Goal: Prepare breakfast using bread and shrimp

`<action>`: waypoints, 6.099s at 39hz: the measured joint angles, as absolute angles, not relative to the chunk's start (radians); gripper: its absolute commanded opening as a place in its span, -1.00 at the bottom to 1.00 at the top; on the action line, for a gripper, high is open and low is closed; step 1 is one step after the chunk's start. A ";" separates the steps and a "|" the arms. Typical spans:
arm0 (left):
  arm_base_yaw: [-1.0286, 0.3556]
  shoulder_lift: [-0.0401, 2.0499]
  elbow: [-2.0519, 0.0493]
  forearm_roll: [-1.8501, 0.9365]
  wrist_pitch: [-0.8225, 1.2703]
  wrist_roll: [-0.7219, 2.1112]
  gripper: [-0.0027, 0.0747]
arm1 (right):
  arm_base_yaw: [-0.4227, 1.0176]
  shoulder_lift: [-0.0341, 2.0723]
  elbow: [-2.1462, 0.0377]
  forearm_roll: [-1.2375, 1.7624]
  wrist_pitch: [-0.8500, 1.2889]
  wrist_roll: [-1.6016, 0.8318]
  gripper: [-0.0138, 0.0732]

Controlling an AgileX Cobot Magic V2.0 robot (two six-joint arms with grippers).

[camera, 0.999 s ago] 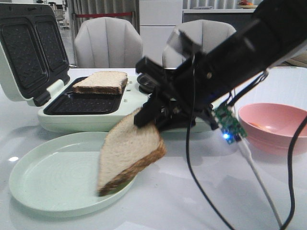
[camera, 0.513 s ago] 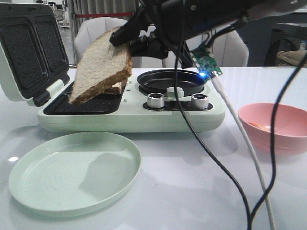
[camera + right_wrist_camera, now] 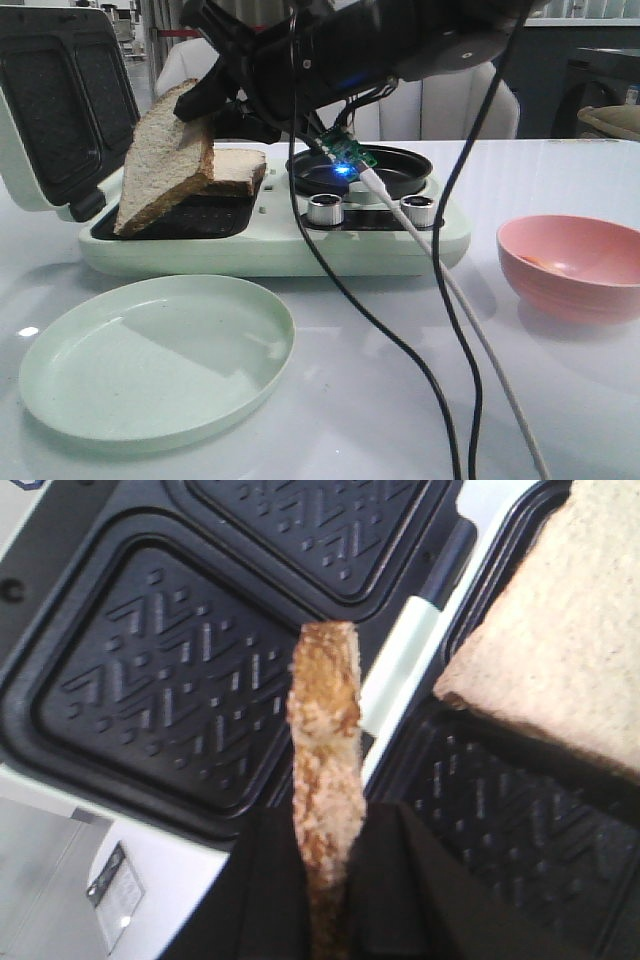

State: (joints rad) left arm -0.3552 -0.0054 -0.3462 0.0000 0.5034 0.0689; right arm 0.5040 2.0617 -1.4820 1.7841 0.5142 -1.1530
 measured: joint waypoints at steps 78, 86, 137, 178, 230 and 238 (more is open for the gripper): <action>-0.355 -0.005 -0.346 0.000 0.503 0.069 0.63 | 0.595 1.434 -1.151 1.207 0.384 -1.101 0.37; -0.355 -0.005 -0.346 0.000 0.503 0.069 0.63 | 0.595 1.365 -1.150 0.605 0.597 -0.551 0.37; -0.355 -0.005 -0.346 0.000 0.503 0.069 0.63 | 0.595 0.071 -0.409 -0.164 0.532 0.226 0.37; -0.355 0.088 -0.472 -0.041 0.444 0.067 0.63 | 0.595 -0.012 -0.213 -0.191 0.350 0.226 0.37; 0.107 1.241 -1.089 -0.492 0.406 -0.031 0.15 | 0.595 -0.012 -0.213 -0.192 0.348 0.226 0.37; 0.112 1.369 -1.165 -0.576 0.415 -0.011 0.15 | 0.595 -0.012 -0.213 -0.192 0.348 0.226 0.37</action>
